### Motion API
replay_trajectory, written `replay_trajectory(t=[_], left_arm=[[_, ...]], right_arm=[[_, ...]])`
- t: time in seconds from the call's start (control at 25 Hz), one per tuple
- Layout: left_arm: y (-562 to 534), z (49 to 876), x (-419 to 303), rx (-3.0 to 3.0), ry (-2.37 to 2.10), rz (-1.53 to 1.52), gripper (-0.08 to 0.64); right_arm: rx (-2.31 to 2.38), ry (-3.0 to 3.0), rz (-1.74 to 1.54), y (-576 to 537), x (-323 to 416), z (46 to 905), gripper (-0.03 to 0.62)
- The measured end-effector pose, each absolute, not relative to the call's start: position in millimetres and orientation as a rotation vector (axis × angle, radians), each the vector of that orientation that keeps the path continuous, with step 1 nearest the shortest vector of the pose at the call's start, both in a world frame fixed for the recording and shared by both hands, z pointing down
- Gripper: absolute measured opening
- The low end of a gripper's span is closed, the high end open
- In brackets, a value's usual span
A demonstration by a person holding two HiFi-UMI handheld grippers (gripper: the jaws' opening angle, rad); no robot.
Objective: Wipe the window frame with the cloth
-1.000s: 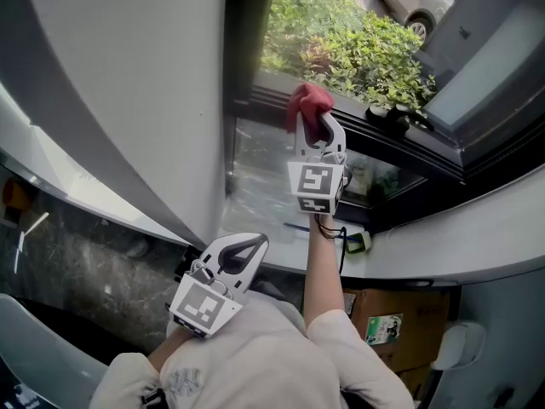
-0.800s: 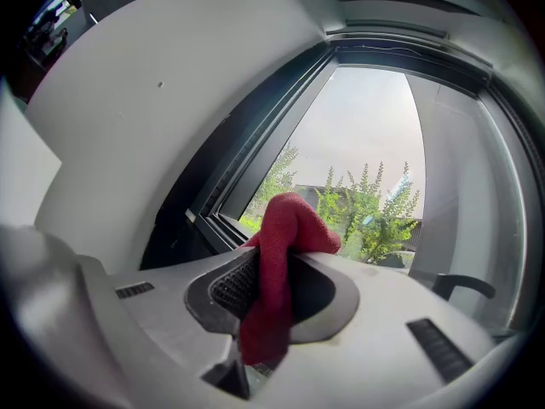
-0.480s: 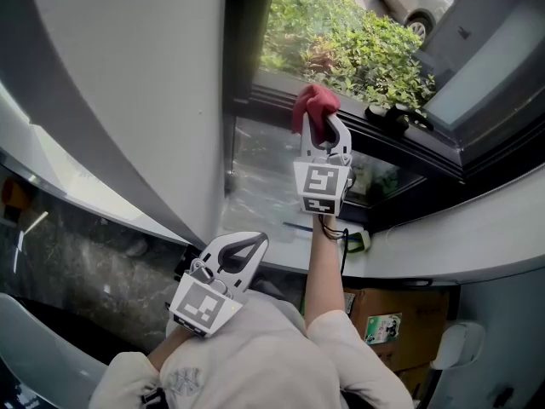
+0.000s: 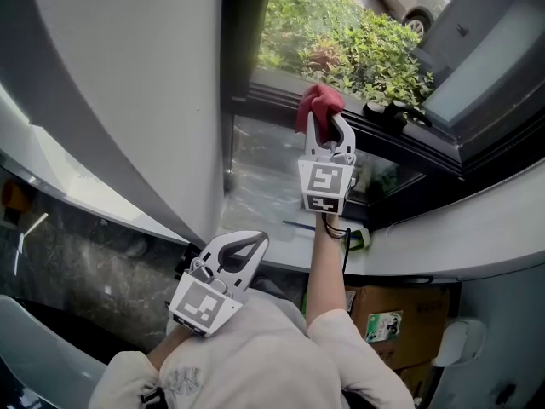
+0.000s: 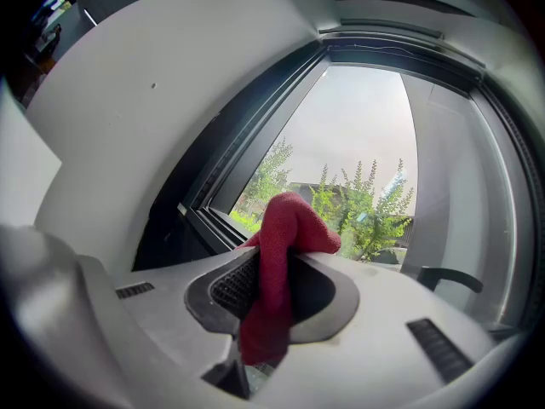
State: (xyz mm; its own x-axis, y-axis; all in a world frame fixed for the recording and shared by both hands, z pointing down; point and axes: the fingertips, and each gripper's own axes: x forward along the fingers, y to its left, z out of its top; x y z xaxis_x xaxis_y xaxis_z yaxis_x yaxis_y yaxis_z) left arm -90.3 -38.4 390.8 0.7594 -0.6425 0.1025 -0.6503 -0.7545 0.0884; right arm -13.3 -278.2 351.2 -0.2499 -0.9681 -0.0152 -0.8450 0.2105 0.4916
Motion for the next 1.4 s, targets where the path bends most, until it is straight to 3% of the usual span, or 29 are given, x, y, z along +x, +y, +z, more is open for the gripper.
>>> replay_trajectory(t=[1.4], left_arm=[[-32.1, 395.3, -87.3, 2.825, -1.015, 0.107, 0.008]], right_arm=[[1.843, -2.114, -0.532, -269.7, 39.2, 352.6, 0.086]])
